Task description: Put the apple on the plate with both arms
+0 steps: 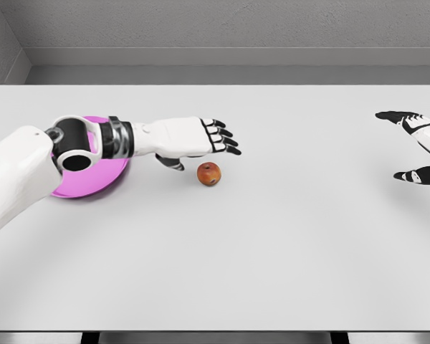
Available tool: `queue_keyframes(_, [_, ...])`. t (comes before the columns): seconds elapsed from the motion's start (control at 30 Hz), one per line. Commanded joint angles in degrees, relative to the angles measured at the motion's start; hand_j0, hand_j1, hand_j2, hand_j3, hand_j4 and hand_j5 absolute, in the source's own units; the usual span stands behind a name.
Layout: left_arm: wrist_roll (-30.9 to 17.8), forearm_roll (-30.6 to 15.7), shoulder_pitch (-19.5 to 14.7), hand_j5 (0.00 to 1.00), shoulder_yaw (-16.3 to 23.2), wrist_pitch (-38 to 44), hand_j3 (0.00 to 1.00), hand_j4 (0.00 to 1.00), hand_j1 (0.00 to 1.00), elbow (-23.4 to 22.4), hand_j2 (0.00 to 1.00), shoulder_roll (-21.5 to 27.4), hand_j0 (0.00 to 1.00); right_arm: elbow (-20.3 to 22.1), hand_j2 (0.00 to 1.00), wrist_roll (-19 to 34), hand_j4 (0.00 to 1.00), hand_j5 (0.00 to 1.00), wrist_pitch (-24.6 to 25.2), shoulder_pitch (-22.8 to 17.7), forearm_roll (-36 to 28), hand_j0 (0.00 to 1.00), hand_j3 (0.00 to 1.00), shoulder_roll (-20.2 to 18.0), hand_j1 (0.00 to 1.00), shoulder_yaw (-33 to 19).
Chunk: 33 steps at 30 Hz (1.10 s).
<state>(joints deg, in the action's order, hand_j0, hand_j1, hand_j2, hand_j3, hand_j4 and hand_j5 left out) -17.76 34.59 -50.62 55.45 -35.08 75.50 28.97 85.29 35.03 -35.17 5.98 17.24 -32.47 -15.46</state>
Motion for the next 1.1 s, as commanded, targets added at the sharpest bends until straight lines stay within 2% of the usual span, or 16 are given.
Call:
queue_keyframes(0.0, [0.01, -0.58, -0.09, 1.00, 0.79, 0.08, 1.00, 1.00, 1.00, -1.93, 1.00, -1.11, 1.00, 0.05, 1.00, -0.03, 1.00, 1.00, 0.17, 0.00, -0.46, 1.00, 1.00, -0.05, 1.00, -0.01])
queue_keyframes(0.53, [0.01, -1.19, -1.14, 1.00, 3.34, 0.08, 1.00, 1.00, 1.00, -5.89, 1.00, -2.43, 1.00, -0.13, 1.00, -0.03, 1.00, 1.00, 0.17, -0.09, -0.46, 1.00, 1.00, -0.05, 1.00, -0.09])
queue_keyframes(1.07, [-1.57, -1.37, -1.14, 1.00, 4.66, 0.08, 1.00, 1.00, 1.00, -6.94, 1.00, -3.74, 1.00, -0.04, 1.00, -0.03, 1.00, 1.00, 0.17, -0.62, -0.46, 1.00, 1.00, -0.05, 1.00, -1.06])
